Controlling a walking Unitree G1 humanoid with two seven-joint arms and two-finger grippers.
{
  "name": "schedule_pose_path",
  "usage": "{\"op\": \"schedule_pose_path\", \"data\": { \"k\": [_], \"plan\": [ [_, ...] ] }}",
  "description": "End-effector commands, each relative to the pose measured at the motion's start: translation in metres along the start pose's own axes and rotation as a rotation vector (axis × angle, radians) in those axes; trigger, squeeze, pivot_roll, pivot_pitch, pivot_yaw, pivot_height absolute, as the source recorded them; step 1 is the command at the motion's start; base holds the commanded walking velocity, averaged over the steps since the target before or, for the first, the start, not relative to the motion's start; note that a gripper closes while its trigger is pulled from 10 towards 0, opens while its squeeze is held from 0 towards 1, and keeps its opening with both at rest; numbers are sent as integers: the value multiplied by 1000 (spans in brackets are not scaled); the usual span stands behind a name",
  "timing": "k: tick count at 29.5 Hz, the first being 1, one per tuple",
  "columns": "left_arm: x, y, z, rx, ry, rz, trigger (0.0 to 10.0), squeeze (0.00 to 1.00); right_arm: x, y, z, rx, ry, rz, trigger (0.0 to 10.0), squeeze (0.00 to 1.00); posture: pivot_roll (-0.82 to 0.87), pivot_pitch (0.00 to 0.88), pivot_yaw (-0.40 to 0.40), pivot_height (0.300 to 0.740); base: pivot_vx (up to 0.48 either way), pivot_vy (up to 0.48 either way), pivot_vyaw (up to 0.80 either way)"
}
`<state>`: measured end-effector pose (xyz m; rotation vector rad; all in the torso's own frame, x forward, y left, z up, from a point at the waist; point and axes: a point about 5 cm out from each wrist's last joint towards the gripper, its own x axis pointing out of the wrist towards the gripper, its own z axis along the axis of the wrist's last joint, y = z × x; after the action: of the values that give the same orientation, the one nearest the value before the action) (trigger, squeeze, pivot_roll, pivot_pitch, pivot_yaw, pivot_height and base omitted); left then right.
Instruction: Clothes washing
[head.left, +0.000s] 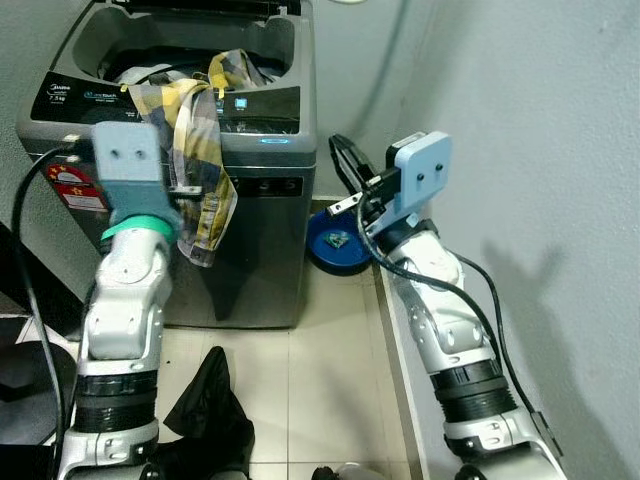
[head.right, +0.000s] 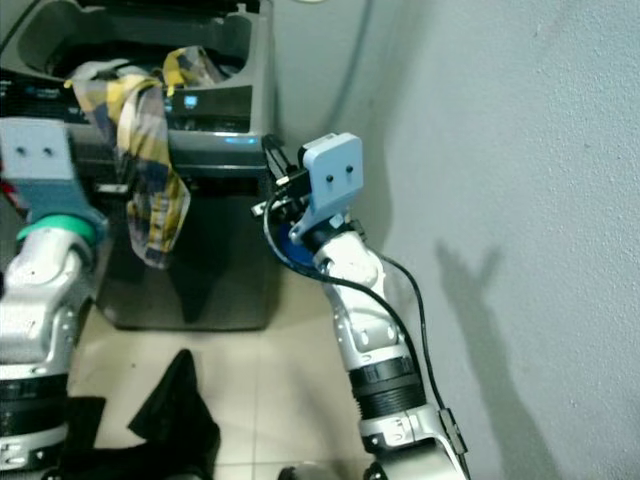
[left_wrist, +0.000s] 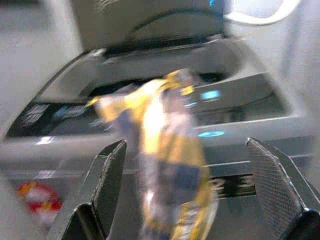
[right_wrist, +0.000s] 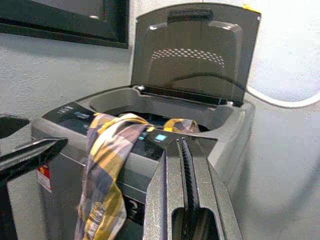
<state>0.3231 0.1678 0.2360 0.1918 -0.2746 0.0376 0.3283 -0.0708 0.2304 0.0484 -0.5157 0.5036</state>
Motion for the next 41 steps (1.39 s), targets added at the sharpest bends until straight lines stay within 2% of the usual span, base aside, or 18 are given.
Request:
{"op": "schedule_pose_path", "data": {
  "k": [1,2,5,10,14,21,25,32,41],
  "plan": [
    [-7,-10,6,28,-51,-64,10000,0,-7,-1,-6,8,25,-29,10000,0,43,12,2,728,0,0,0],
    [-14,-18,10,38,-89,-121,10000,0,-11,-1,-8,12,30,-48,10000,0,42,4,1,728,0,0,0],
    [-22,-26,12,30,-106,-181,10000,0,-16,-2,-10,18,34,-87,10000,0,39,0,1,728,0,0,0],
    [-28,-29,4,25,-73,-199,10000,0,-20,-5,-13,21,41,-133,10000,0,46,0,4,728,0,0,0],
    [-32,-38,-5,57,-66,-219,10000,0,-22,-2,-18,30,51,-138,10000,0,42,0,2,728,0,0,0],
    [-32,-46,-7,61,-75,-235,10000,0,-20,4,-17,42,48,-118,10000,0,21,0,-8,728,0,0,0],
    [-35,-46,-10,62,-72,-242,10000,0,-23,5,-19,36,56,-119,10000,0,12,0,-4,728,0,0,0],
    [-30,-47,-8,44,-70,-248,10000,0,-26,1,-19,33,61,-152,10000,0,7,0,1,728,0,0,0],
    [-29,-50,-7,43,-79,-253,10000,0,-22,9,-19,51,56,-145,10000,0,24,0,16,728,0,0,0]
  ]
}}
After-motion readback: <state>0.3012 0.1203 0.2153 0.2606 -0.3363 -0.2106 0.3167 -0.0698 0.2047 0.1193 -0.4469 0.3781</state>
